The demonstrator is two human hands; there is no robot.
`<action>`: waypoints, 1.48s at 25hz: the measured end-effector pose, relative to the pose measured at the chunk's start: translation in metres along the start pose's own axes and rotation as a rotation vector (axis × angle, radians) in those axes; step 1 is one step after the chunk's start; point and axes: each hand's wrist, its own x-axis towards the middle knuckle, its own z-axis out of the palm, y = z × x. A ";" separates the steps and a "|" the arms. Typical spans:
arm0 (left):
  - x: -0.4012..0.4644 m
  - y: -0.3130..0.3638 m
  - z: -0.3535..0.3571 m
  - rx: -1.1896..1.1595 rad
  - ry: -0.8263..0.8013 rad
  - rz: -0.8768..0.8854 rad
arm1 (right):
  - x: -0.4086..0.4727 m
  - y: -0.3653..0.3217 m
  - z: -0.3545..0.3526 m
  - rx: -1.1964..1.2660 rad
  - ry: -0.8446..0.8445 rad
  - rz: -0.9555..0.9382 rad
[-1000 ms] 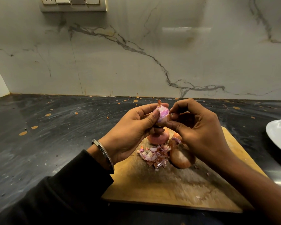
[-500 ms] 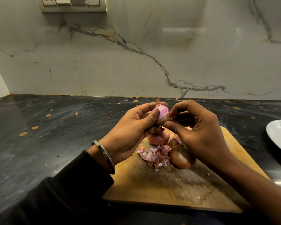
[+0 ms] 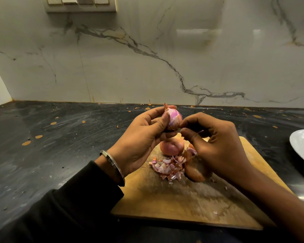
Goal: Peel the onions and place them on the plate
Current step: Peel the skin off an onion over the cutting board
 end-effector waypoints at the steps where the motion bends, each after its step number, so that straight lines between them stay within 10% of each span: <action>1: 0.000 0.001 0.000 -0.013 0.007 0.000 | 0.000 0.000 0.001 -0.016 0.001 0.005; 14: -0.006 0.003 -0.001 0.159 -0.033 0.048 | 0.003 0.000 -0.004 0.427 0.002 0.296; 37: -0.005 0.000 0.000 0.150 -0.073 0.007 | 0.000 -0.001 -0.002 0.264 0.120 0.289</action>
